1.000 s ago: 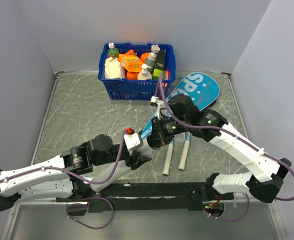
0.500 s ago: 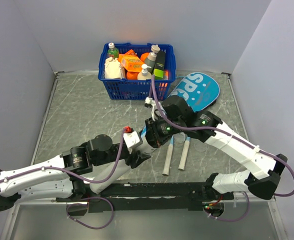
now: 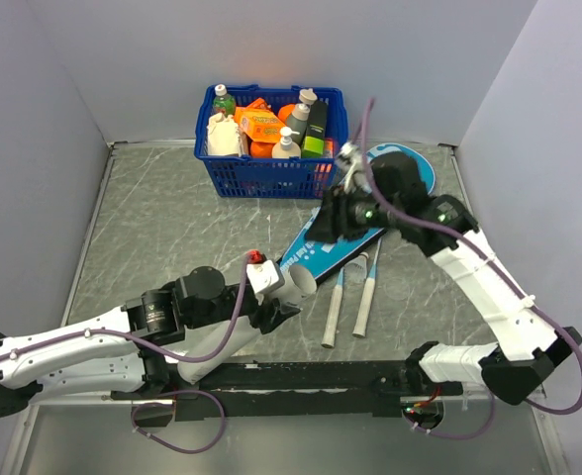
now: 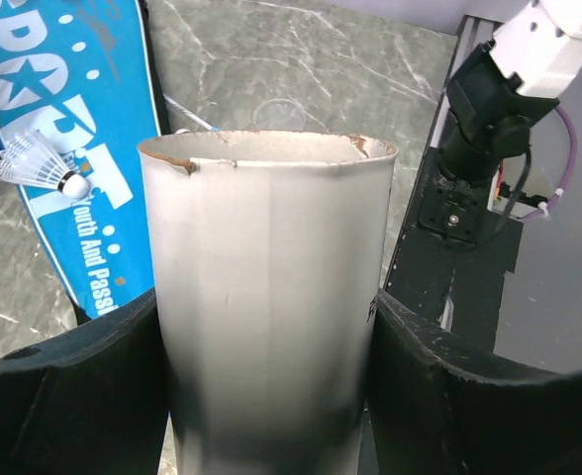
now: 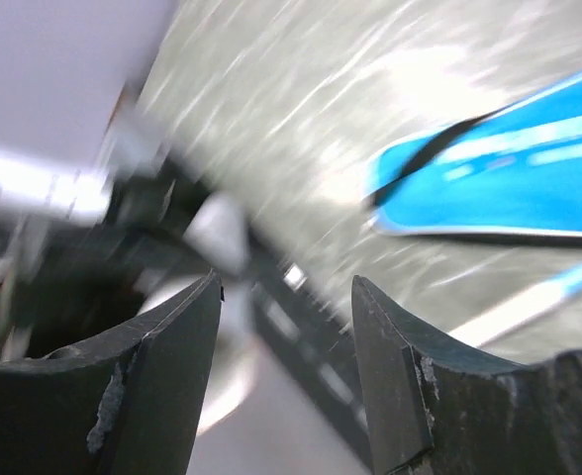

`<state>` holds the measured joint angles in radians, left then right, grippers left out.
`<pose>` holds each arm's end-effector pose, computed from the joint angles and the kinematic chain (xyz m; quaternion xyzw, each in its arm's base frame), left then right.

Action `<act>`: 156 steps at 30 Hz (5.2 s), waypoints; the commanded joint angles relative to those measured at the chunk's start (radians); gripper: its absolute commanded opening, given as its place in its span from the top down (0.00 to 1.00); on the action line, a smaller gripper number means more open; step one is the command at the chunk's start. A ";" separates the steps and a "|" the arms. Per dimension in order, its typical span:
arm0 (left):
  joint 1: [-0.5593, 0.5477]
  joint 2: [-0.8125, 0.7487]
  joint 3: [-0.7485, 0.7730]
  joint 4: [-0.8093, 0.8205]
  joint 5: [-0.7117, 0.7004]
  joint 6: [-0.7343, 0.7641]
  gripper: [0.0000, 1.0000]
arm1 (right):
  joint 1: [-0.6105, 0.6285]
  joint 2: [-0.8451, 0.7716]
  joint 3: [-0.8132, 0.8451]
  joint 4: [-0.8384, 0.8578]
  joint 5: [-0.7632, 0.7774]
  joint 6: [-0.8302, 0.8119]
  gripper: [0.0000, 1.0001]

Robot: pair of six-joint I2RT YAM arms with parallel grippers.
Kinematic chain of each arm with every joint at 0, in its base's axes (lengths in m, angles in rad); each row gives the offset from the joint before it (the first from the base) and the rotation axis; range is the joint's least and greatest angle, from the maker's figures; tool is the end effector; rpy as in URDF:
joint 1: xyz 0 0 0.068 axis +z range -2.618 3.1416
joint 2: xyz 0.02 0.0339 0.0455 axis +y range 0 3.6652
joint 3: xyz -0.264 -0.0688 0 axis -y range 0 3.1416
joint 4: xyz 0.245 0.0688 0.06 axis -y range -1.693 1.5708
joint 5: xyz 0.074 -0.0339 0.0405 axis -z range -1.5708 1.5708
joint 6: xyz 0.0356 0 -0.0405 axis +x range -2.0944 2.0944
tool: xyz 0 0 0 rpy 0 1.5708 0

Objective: Pack up the badminton gear

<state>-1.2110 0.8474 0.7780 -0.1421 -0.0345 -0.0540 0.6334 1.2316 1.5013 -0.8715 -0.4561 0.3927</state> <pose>0.0719 -0.1877 0.3312 0.4161 0.6571 -0.3607 0.5148 0.1839 0.1545 0.4256 -0.2080 0.8431 0.3970 0.2971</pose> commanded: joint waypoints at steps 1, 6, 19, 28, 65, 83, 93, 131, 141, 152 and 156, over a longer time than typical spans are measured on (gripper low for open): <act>-0.009 -0.008 0.014 0.039 0.038 0.014 0.99 | -0.147 0.057 0.062 0.011 0.108 -0.057 0.36; -0.009 -0.011 0.017 0.039 0.038 0.013 0.99 | -0.216 0.199 0.099 0.060 0.186 -0.115 0.33; -0.007 -0.065 0.024 0.029 0.002 0.005 0.96 | -0.228 0.503 -0.012 0.495 0.435 -0.304 0.13; -0.007 -0.093 0.024 0.026 -0.005 0.005 0.96 | -0.228 0.637 0.066 0.537 0.318 -0.384 0.12; -0.007 -0.091 0.027 0.033 0.016 -0.003 0.95 | -0.179 0.585 -0.088 0.546 0.341 -0.336 0.14; -0.007 -0.084 0.027 0.033 0.016 -0.009 0.95 | -0.175 0.625 -0.139 0.574 0.367 -0.334 0.16; -0.007 -0.084 0.029 0.032 0.025 -0.009 0.95 | -0.173 0.520 -0.263 0.569 0.367 -0.293 0.19; -0.007 -0.068 0.035 0.021 0.038 -0.012 0.95 | -0.081 0.054 -0.441 0.424 0.382 -0.216 1.00; -0.007 0.042 0.067 -0.049 0.038 0.031 0.98 | -0.035 -0.245 -0.329 0.138 0.369 -0.172 1.00; -0.009 0.093 0.061 -0.093 0.038 0.102 0.99 | -0.018 -0.368 -0.184 -0.024 0.174 -0.184 1.00; -0.009 0.108 0.055 -0.114 0.008 0.115 0.99 | -0.017 -0.357 -0.122 -0.064 0.065 -0.201 1.00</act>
<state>-1.2163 0.9565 0.8272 -0.1658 -0.0154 -0.0372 0.6079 0.8783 1.3018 -0.8688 -0.2672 0.2111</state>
